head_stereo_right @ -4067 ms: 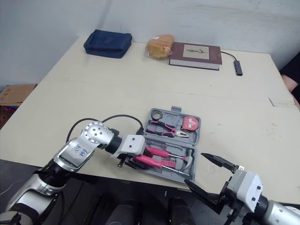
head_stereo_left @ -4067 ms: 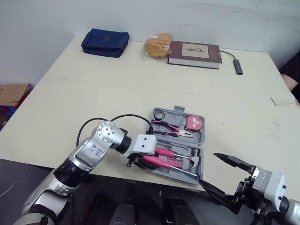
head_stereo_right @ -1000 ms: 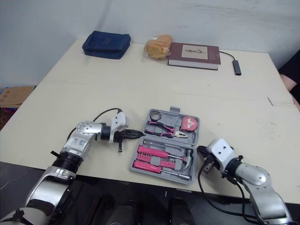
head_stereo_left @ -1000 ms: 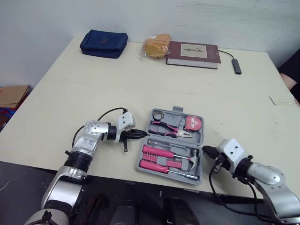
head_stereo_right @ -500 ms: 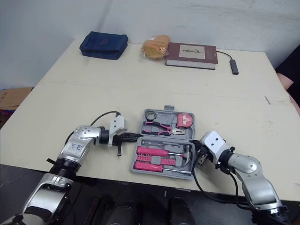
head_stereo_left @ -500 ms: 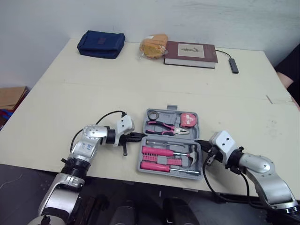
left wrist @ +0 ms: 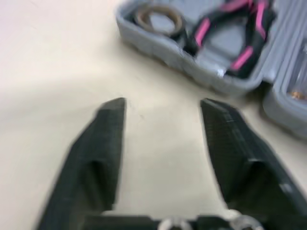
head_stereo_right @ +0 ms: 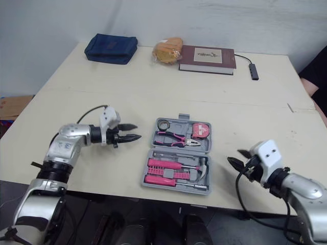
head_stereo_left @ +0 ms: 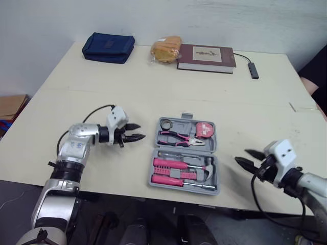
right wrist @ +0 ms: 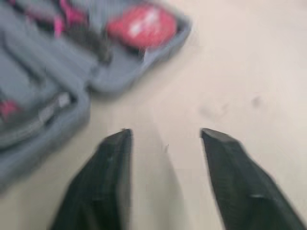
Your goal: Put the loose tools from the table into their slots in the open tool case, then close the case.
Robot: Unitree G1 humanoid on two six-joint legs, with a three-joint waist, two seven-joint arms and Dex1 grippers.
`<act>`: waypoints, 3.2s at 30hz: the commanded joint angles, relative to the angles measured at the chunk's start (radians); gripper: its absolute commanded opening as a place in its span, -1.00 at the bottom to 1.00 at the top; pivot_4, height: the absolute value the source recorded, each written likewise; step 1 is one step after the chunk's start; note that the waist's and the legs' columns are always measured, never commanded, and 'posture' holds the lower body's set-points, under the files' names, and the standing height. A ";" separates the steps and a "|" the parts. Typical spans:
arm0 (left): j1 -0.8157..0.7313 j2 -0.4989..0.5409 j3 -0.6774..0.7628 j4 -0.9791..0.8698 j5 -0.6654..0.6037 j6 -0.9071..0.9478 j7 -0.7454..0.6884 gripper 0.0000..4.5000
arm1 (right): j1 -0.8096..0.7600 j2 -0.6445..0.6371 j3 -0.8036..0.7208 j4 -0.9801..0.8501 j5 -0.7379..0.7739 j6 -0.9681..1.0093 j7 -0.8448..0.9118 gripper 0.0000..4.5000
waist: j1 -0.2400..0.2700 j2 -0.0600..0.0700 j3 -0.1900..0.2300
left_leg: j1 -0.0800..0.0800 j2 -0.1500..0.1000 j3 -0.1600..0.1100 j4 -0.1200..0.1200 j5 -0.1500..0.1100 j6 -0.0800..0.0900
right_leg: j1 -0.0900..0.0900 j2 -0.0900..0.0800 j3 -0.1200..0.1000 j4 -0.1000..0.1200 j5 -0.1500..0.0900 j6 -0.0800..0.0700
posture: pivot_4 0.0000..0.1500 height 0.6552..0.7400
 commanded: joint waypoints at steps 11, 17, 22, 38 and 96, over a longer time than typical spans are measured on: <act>-0.134 -0.044 -0.096 -0.267 -0.035 0.646 0.209 0.97 | -0.522 0.026 -0.030 0.002 0.378 0.901 -0.457 0.98 | 0.003 0.002 0.002 | -0.006 0.000 -0.004 0.001 0.001 -0.001 | -0.003 -0.001 -0.002 -0.001 0.000 0.000 | 1.00 1.00; -0.141 -0.113 -0.088 -0.258 -0.003 0.636 0.348 0.97 | -0.643 0.102 0.066 0.129 0.326 0.901 -0.661 0.98 | 0.001 0.002 0.002 | -0.009 -0.001 -0.003 0.002 0.002 -0.004 | -0.005 -0.001 -0.001 -0.001 0.001 0.001 | 1.00 1.00; -0.152 -0.128 -0.104 -0.243 -0.014 0.658 0.367 0.97 | -0.689 0.135 0.105 0.194 0.351 0.901 -0.747 0.98 | -0.001 0.002 0.002 | -0.012 -0.001 -0.002 0.002 0.003 -0.005 | -0.009 0.000 -0.001 0.002 0.001 0.001 | 1.00 1.00; -0.164 -0.169 -0.153 -0.198 0.018 0.649 0.436 0.97 | -0.721 0.165 0.169 0.313 0.368 0.901 -0.873 0.98 | -0.002 0.002 0.002 | -0.021 -0.002 0.001 0.008 0.005 -0.004 | -0.020 0.000 0.003 0.012 0.001 0.002 | 1.00 1.00; 0.291 0.046 0.078 0.040 0.024 -0.713 0.191 1.00 | 0.449 -0.057 0.200 0.224 -0.931 -1.082 -0.653 0.80 | 0.002 -0.001 0.001 | -0.003 -0.002 0.014 0.004 0.003 0.002 | -0.008 0.000 0.014 0.003 0.003 0.006 | 1.00 1.00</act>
